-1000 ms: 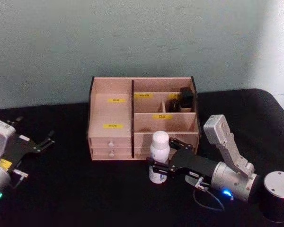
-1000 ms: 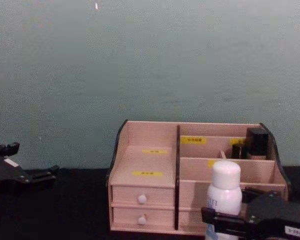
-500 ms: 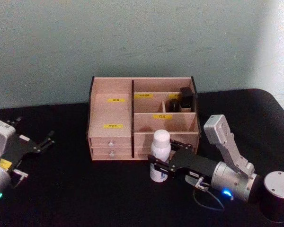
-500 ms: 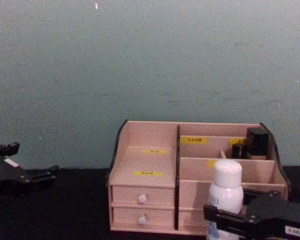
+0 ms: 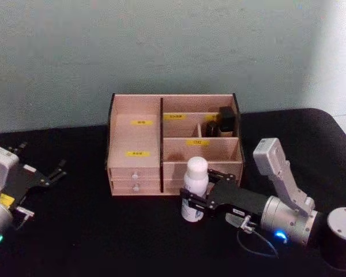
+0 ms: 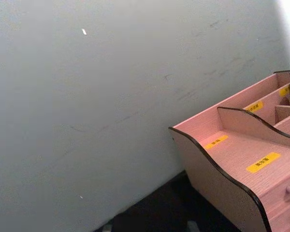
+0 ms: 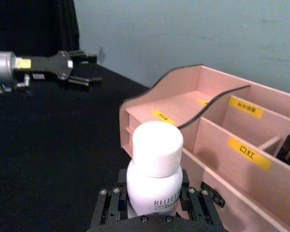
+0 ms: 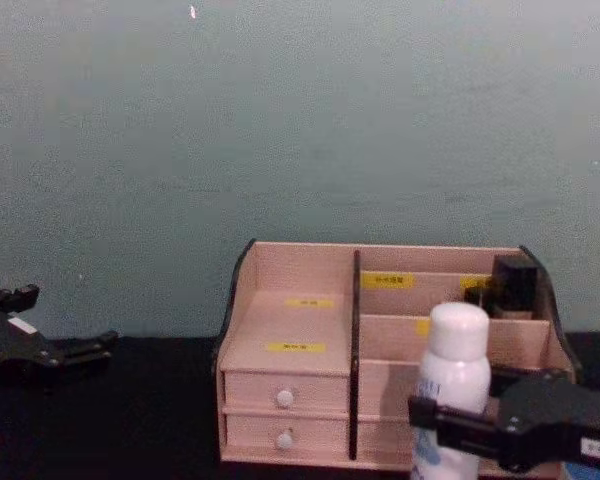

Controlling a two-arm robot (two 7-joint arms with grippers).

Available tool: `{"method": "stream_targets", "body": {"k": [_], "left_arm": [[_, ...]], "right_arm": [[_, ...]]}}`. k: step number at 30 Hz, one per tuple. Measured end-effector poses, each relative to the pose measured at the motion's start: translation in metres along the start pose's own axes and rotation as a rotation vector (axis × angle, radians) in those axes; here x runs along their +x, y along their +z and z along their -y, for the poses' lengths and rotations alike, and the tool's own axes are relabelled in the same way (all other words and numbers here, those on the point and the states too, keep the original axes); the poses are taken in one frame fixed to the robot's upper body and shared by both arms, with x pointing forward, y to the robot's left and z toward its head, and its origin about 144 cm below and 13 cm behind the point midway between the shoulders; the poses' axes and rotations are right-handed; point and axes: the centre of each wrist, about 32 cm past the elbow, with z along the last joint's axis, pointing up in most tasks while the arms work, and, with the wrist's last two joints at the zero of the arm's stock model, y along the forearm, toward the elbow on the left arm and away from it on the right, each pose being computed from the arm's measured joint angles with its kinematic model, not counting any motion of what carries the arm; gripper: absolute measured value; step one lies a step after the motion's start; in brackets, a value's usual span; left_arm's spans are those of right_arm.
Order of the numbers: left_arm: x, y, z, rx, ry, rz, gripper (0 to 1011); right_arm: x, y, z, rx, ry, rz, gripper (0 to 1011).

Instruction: Pick up the facial cleanser and watermelon frost from the table and place them into the tiered storage box.

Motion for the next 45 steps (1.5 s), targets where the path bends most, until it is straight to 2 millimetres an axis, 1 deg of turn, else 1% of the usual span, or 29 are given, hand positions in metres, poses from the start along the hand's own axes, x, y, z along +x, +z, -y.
{"method": "stream_targets", "body": {"k": [9,17,20,23,28,37,45], "left_arm": [[0.000,0.000,0.000,0.000,0.000,0.000,1001],[0.000,0.000,0.000,0.000,0.000,0.000,1001],[0.000,0.000,0.000,0.000,0.000,0.000,1001],[0.000,0.000,0.000,0.000,0.000,0.000,1001],[0.000,0.000,0.000,0.000,0.000,0.000,1001],[0.000,0.000,0.000,0.000,0.000,0.000,1001],[0.000,0.000,0.000,0.000,0.000,0.000,1001]], "right_arm": [[0.006,0.022,0.010,0.066,0.013,-0.037,595],[0.016,0.045,0.006,0.138,-0.003,-0.034,595],[0.022,0.055,0.000,0.165,-0.026,-0.026,595],[0.026,0.059,-0.004,0.179,-0.043,-0.021,595],[0.035,0.068,-0.018,0.203,-0.081,-0.004,595],[0.047,0.072,-0.043,0.217,-0.134,0.009,594],[0.056,0.071,-0.057,0.207,-0.166,0.022,595]]}}
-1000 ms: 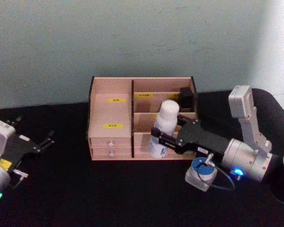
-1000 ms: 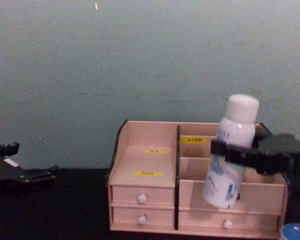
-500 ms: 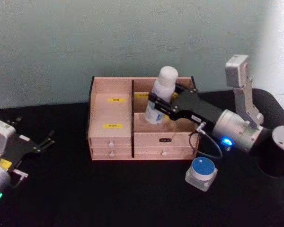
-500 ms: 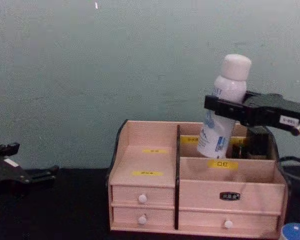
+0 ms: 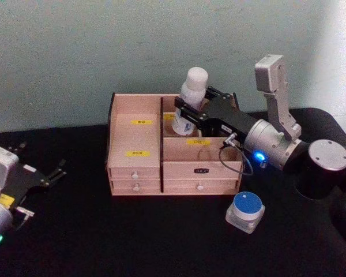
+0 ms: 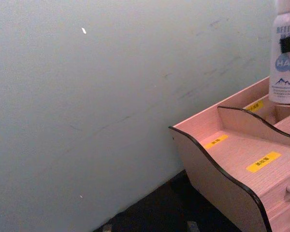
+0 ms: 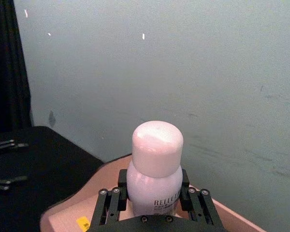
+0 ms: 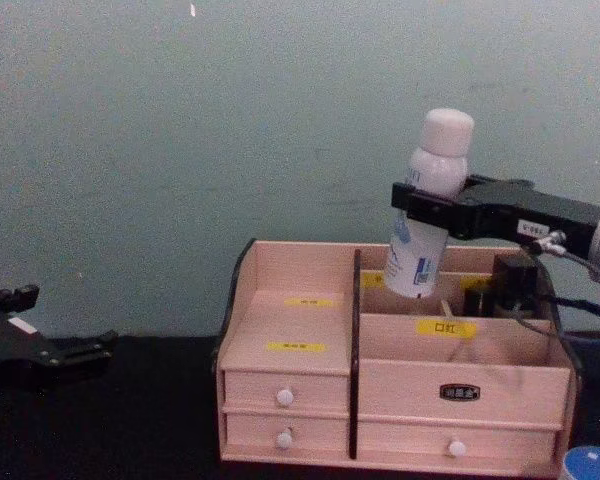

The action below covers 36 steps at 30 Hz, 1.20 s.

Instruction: Pick up the facial cleanser and watermelon frost from the table and place them into the tiered storage box.

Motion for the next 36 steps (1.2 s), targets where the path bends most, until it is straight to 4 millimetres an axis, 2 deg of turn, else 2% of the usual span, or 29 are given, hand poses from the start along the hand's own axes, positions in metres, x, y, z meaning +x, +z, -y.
{"method": "stream_targets", "body": {"k": [19,36], "left_arm": [[0.000,0.000,0.000,0.000,0.000,0.000,1001],[0.000,0.000,0.000,0.000,0.000,0.000,1001]], "right_arm": [[0.015,-0.014,-0.018,-0.045,-0.054,0.005,595],[0.019,-0.026,-0.027,-0.106,-0.050,0.003,595]]}}
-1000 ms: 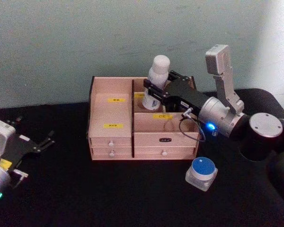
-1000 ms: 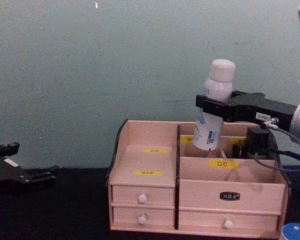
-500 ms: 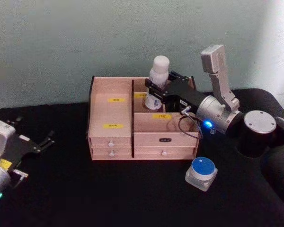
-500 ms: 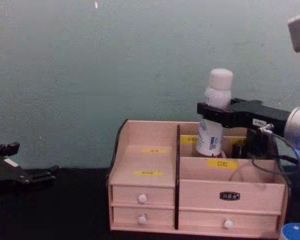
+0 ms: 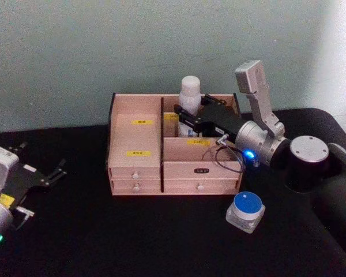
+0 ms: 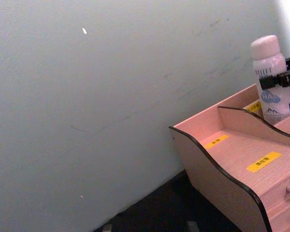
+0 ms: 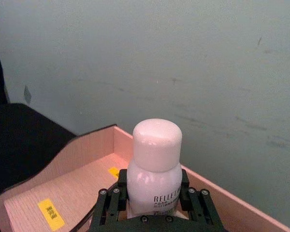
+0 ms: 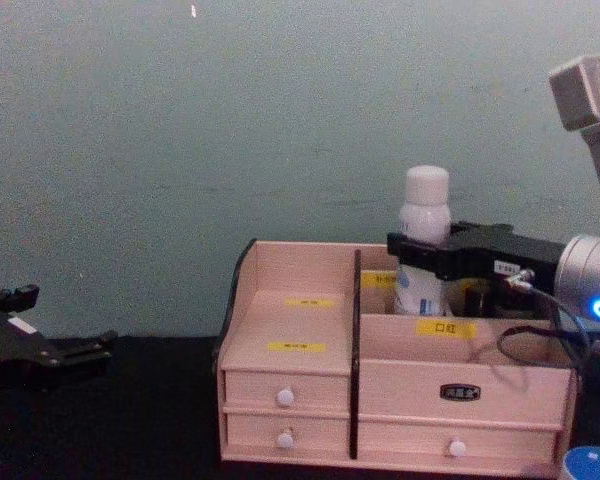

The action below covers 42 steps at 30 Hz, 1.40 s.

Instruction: Pick up the facial cleanser and watermelon frost from the table and place them into the tiered storage box.

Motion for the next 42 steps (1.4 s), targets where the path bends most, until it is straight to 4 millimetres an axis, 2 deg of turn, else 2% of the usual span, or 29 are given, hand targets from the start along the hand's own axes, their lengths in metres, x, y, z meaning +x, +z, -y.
{"method": "stream_targets", "body": {"k": [42], "left_arm": [[0.0000,0.0000,0.0000,0.000,0.000,0.000,1001]], "right_arm": [[0.0032,-0.0108,0.0000,-0.074,-0.002,-0.011,595]]}}
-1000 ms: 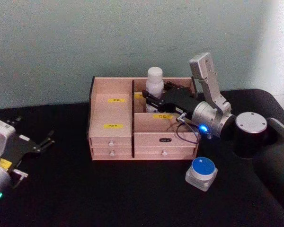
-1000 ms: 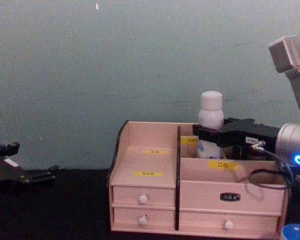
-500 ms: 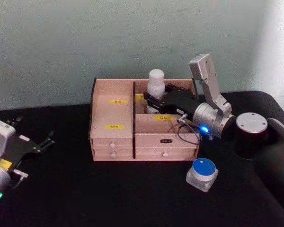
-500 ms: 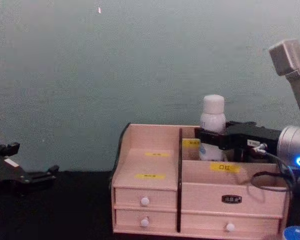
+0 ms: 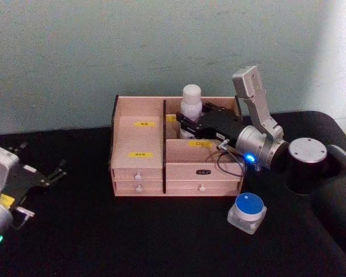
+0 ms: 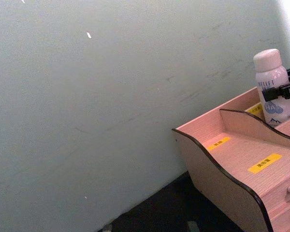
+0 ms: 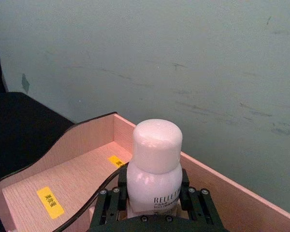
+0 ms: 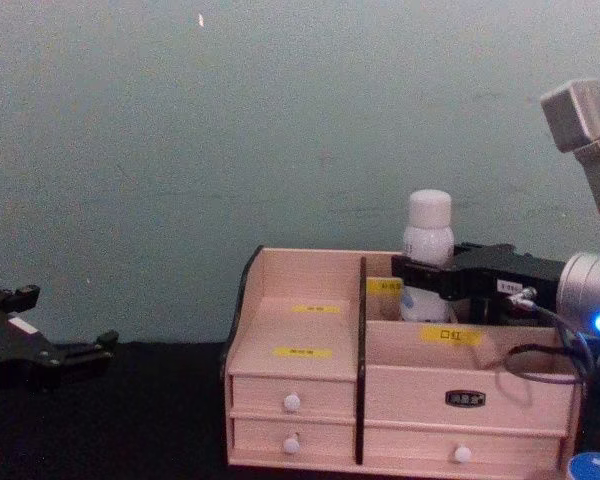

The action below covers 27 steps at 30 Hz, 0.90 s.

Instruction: Pick up the facial cleanser and watermelon frost from the table and place them into the tiered storage box.

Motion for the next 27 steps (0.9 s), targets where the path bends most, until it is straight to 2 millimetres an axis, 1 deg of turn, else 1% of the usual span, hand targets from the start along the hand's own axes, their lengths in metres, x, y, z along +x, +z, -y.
{"method": "stream_targets", "body": {"k": [9,11,13,14,17,18,19,21,24,25,27], "left_arm": [[0.0000,0.0000,0.0000,0.000,0.000,0.000,1001],[0.0000,0.0000,0.0000,0.000,0.000,0.000,1001],[0.0000,0.0000,0.0000,0.000,0.000,0.000,1001],[0.0000,0.0000,0.0000,0.000,0.000,0.000,1001],[0.0000,0.0000,0.0000,0.000,0.000,0.000,1001],[0.0000,0.0000,0.0000,0.000,0.000,0.000,1001],[0.0000,0.0000,0.0000,0.000,0.000,0.000,1001],[0.0000,0.0000,0.0000,0.000,0.000,0.000,1001],[0.0000,0.0000,0.0000,0.000,0.000,0.000,1001],[0.0000,0.0000,0.0000,0.000,0.000,0.000,1001],[0.0000,0.0000,0.0000,0.000,0.000,0.000,1001]], "right_arm": [[-0.0001,-0.0009,0.0003,-0.003,0.000,-0.001,595],[0.0000,-0.0010,0.0004,-0.003,-0.001,-0.001,612],[0.0000,-0.0010,0.0004,-0.005,-0.001,-0.001,676],[0.0000,-0.0010,0.0004,-0.005,-0.001,-0.001,690],[-0.0001,-0.0011,0.0004,-0.006,-0.001,-0.001,807],[-0.0001,-0.0012,0.0004,-0.006,-0.001,-0.001,824],[-0.0001,-0.0012,0.0004,-0.006,-0.001,-0.001,863],[-0.0001,-0.0012,0.0004,-0.006,-0.001,-0.001,894],[-0.0002,-0.0012,0.0004,-0.006,-0.001,-0.001,985],[-0.0001,-0.0012,0.0004,-0.006,-0.001,-0.001,1002],[-0.0002,-0.0012,0.0004,-0.006,-0.001,-0.001,1000]]}}
